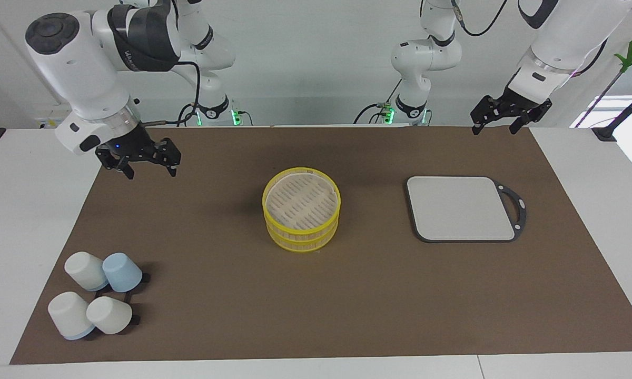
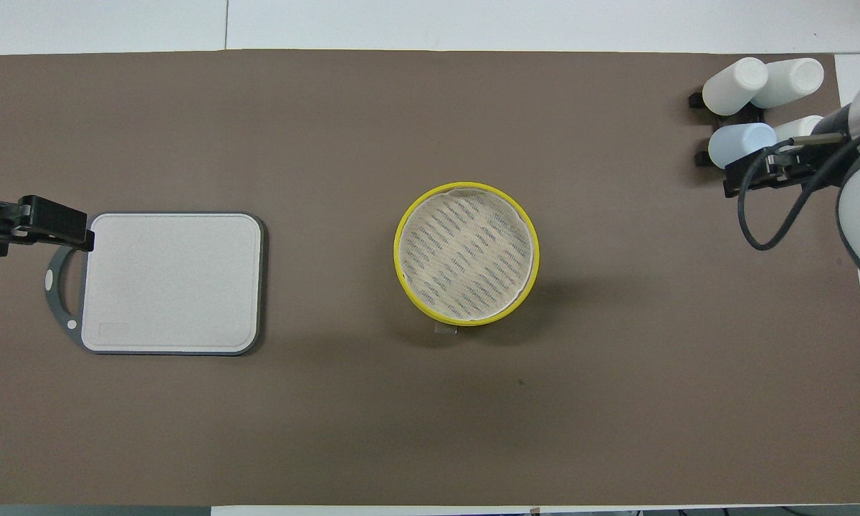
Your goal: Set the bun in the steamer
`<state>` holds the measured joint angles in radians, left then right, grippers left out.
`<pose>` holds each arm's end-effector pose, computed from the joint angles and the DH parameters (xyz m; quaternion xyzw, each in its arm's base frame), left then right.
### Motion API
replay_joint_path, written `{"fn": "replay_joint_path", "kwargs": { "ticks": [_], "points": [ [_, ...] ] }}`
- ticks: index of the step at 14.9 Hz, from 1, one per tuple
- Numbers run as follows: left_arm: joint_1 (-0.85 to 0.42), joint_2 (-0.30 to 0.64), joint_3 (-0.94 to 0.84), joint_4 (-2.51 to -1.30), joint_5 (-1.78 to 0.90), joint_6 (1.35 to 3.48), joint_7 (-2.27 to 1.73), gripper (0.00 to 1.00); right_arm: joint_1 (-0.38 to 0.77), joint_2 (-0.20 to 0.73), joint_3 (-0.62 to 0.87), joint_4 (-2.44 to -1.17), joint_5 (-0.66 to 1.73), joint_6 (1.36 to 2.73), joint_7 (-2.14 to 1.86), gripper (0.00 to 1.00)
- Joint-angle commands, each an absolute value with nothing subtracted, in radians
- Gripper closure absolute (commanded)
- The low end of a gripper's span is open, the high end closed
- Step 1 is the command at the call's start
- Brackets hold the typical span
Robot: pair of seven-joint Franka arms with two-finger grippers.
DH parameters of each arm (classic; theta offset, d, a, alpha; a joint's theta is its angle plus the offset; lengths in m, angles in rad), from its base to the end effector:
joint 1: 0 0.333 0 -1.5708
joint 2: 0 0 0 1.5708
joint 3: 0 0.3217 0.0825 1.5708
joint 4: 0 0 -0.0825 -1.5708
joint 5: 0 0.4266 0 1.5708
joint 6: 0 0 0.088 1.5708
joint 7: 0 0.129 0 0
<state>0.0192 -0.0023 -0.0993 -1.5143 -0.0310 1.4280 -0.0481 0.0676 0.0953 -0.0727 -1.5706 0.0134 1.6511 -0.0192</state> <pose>0.5774 -0.0508 0.6264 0.9988 -0.0175 -0.0429 0.0126 0.6313 0.0002 0.5569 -0.9999 -0.0066 0.0072 0.0033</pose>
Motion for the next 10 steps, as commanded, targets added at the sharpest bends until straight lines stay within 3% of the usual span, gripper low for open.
{"fn": "replay_joint_path", "kwargs": {
  "ticks": [1,10],
  "points": [
    [0.018,-0.029,-0.091,-1.545,-0.040,1.444,-0.035,0.00,0.012,0.018,-0.057,-1.686,0.015,1.732,-0.043,0.00],
    [0.018,-0.029,-0.091,-1.545,-0.040,1.445,-0.034,0.00,-0.044,0.035,-0.057,-1.664,0.017,1.718,-0.046,0.00]
  ]
}}
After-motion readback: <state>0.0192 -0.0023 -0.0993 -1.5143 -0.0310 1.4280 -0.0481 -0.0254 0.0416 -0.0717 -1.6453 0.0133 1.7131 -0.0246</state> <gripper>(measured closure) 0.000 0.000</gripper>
